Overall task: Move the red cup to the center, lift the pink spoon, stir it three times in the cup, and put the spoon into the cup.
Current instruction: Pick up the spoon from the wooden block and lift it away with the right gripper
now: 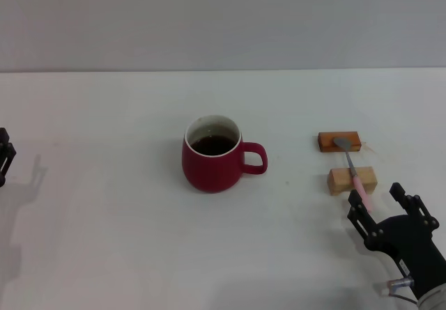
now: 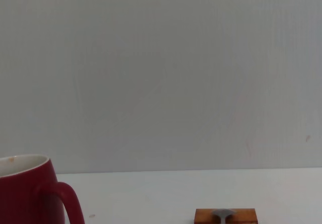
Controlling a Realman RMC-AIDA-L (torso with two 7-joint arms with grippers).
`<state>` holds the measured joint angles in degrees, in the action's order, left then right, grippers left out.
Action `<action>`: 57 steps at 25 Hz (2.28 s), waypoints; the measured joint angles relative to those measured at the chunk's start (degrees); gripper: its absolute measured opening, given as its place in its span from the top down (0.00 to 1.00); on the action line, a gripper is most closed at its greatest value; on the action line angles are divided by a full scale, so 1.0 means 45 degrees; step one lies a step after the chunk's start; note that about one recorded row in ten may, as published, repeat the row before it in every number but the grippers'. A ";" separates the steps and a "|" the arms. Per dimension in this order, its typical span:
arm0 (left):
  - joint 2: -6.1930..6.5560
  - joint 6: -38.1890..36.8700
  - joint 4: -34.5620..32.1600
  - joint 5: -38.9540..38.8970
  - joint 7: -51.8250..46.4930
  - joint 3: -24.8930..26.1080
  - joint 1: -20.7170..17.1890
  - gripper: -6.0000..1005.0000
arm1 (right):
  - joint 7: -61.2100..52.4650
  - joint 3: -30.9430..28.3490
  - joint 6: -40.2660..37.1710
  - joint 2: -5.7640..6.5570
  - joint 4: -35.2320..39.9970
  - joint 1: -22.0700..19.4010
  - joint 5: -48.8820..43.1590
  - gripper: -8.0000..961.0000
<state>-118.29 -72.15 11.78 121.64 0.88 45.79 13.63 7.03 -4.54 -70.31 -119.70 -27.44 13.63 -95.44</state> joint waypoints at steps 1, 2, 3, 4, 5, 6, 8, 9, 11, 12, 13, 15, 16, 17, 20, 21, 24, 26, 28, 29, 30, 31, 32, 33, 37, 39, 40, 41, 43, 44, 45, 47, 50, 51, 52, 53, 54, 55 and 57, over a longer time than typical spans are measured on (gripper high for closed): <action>0.0000 -0.0002 0.0000 0.0000 0.0000 0.0000 0.0024 0.16 | 0.0000 -0.0034 0.0035 -0.0001 -0.0003 0.0014 -0.0004 0.23; 0.0000 -0.0002 0.0000 0.0000 0.0000 0.0000 0.0024 0.16 | 0.0000 -0.0034 0.0035 -0.0001 -0.0003 0.0014 -0.0004 0.23; 0.0000 -0.0002 0.0000 0.0001 0.0000 0.0000 0.0050 0.16 | 0.0000 -0.0034 0.0037 -0.0001 -0.0004 0.0020 -0.0004 0.23; 0.0000 -0.0002 0.0000 0.0001 0.0000 0.0000 0.0053 0.16 | 0.0000 -0.0023 0.0043 -0.0001 0.0003 0.0023 -0.0004 0.23; 0.0000 -0.0002 0.0000 0.0001 0.0000 0.0000 0.0056 0.16 | 0.0000 -0.0023 0.0043 -0.0001 0.0003 0.0023 -0.0004 0.23; -0.0001 -0.0002 0.0000 0.0001 0.0000 0.0000 0.0060 0.16 | 0.0000 -0.0017 0.0048 -0.0001 0.0010 0.0023 -0.0004 0.23; -0.0001 -0.0002 0.0000 0.0001 0.0000 0.0000 0.0072 0.16 | 0.0000 -0.0009 0.0057 -0.0002 0.0016 0.0032 -0.0004 0.23; -0.0001 -0.0002 -0.0002 0.0001 0.0000 0.0000 0.0082 0.16 | 0.0000 -0.0007 0.0067 -0.0001 0.0016 0.0042 -0.0002 0.23; -0.0002 -0.0003 -0.0001 0.0000 -0.0001 0.0000 0.0103 0.16 | 0.0000 0.0002 0.0076 -0.0001 0.0016 0.0052 0.0004 0.23; -0.0001 -0.0003 -0.0001 0.0000 -0.0001 0.0000 0.0115 0.16 | 0.0000 0.0002 0.0076 -0.0001 0.0016 0.0052 0.0004 0.23; -0.0002 -0.0003 -0.0001 0.0001 -0.0001 -0.0001 0.0119 0.16 | 0.0000 0.0008 0.0078 -0.0001 0.0015 0.0058 0.0006 0.23; -0.0001 -0.0003 0.0000 0.0000 -0.0001 0.0000 0.0136 0.16 | 0.0000 0.0016 0.0080 -0.0001 0.0014 0.0081 0.0010 0.23; -0.0001 -0.0003 -0.0001 0.0000 -0.0001 0.0000 0.0144 0.16 | 0.0001 0.0014 0.0086 -0.0001 0.0014 0.0097 0.0015 0.23; -0.0001 -0.0003 -0.0001 0.0000 -0.0001 0.0000 0.0144 0.16 | 0.0000 -0.0002 0.0108 -0.0001 0.0016 0.0114 0.0021 0.23; -0.0002 -0.0002 -0.0001 0.0001 -0.0001 -0.0001 0.0148 0.16 | 0.0000 -0.0075 0.0236 -0.0001 0.0029 0.0148 0.0038 0.23; -0.0001 -0.0003 -0.0001 0.0001 -0.0001 0.0000 0.0148 0.16 | 0.0000 -0.0080 0.0281 -0.0002 0.0026 0.0156 0.0040 0.23; -0.0002 -0.0009 -0.0001 0.0000 -0.0002 -0.0001 0.0148 0.16 | 0.0000 -0.0091 0.0464 -0.0001 -0.0003 0.0167 0.0045 0.23; -0.0002 -0.0013 -0.0002 0.0001 -0.0002 0.0000 0.0146 0.16 | 0.0000 -0.0052 0.0520 -0.0002 0.0005 0.0206 0.0033 0.23; -0.0002 -0.0022 -0.0001 0.0001 -0.0002 0.0000 0.0144 0.16 | 0.0000 -0.0034 0.0536 -0.0001 0.0014 0.0220 0.0022 0.27; -0.0002 -0.0023 -0.0002 0.0004 -0.0002 0.0000 0.0141 0.16 | 0.0000 -0.0006 0.0543 -0.0001 0.0010 0.0238 0.0000 0.29; -0.0002 -0.0023 -0.0002 0.0004 -0.0002 0.0000 0.0141 0.16 | 0.0000 -0.0006 0.0543 -0.0001 0.0010 0.0238 0.0000 0.30; -0.0002 -0.0026 -0.0001 0.0012 -0.0002 0.0000 0.0140 0.16 | 0.0000 0.0000 0.0548 -0.0002 0.0001 0.0243 -0.0009 0.32; -0.0002 -0.0031 -0.0001 0.0023 -0.0002 -0.0001 0.0139 0.16 | 0.0000 0.0002 0.0554 -0.0001 -0.0007 0.0245 -0.0015 0.34; -0.0001 -0.0035 -0.0001 0.0031 -0.0002 -0.0001 0.0137 0.16 | 0.0001 0.0004 0.0556 -0.0001 -0.0012 0.0246 -0.0019 0.44; -0.0001 -0.0046 0.0000 0.0049 -0.0002 0.0000 0.0134 0.16 | 0.0000 0.0010 0.0557 -0.0001 -0.0026 0.0252 -0.0027 0.55; -0.0001 -0.0060 -0.0001 0.0056 -0.0002 0.0000 0.0130 0.16 | 0.0000 0.0012 0.0557 -0.0001 -0.0018 0.0252 -0.0026 0.56; -0.0001 -0.0060 -0.0001 0.0056 -0.0002 0.0000 0.0130 0.16 | 0.0000 0.0012 0.0557 -0.0001 -0.0018 0.0252 -0.0026 0.57; -0.0002 -0.0105 0.0000 0.0059 -0.0002 0.0005 0.0119 0.16 | 0.0000 0.0013 0.0557 -0.0001 -0.0012 0.0252 -0.0026 0.57; -0.0002 -0.0176 0.0000 0.0059 -0.0002 0.0011 0.0103 0.16 | 0.0001 0.0013 0.0570 -0.0001 -0.0006 0.0252 -0.0021 0.58; -0.0002 -0.0261 0.0000 0.0057 -0.0002 0.0015 0.0082 0.16 | 0.0000 0.0013 0.0595 -0.0001 -0.0006 0.0253 -0.0026 0.59; -0.0002 -0.0261 0.0000 0.0057 -0.0002 0.0015 0.0082 0.16 | 0.0000 0.0013 0.0595 -0.0001 -0.0006 0.0253 -0.0026 0.59; -0.0002 -0.0314 0.0000 0.0060 -0.0002 0.0018 0.0073 0.16 | 0.0001 0.0013 0.0623 0.0002 -0.0012 0.0252 -0.0044 0.60; -0.0001 -0.0332 -0.0001 0.0066 -0.0002 0.0019 0.0065 0.16 | 0.0000 0.0013 0.0682 0.0007 -0.0014 0.0252 -0.0045 0.60; -0.0002 -0.0337 0.0000 0.0067 -0.0002 0.0019 0.0061 0.16 | 0.0000 0.0013 0.0690 0.0008 -0.0014 0.0253 -0.0046 0.61; -0.0001 -0.0338 -0.0001 0.0068 -0.0002 0.0020 0.0059 0.16 | 0.0000 0.0013 0.0703 0.0010 -0.0014 0.0252 -0.0046 0.61; -0.0002 -0.0342 0.0000 0.0070 -0.0002 0.0020 0.0057 0.16 | 0.0000 0.0013 0.0705 0.0012 -0.0014 0.0253 -0.0046 0.61; -0.0002 -0.0350 0.0000 0.0073 -0.0002 0.0019 0.0056 0.16 | 0.0000 0.0013 0.0705 0.0013 -0.0014 0.0252 -0.0046 0.61; -0.0002 -0.0350 0.0000 0.0073 -0.0002 0.0019 0.0056 0.16 | 0.0000 0.0013 0.0706 0.0015 -0.0013 0.0253 -0.0045 0.62; -0.0002 -0.0375 0.0000 0.0077 -0.0002 0.0020 0.0050 0.16 | 0.0000 0.0013 0.0706 0.0018 -0.0014 0.0253 -0.0046 0.62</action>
<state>-118.30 -73.84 11.78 121.98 0.88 45.88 13.86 7.03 -4.48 -67.14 -119.62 -27.51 14.77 -95.64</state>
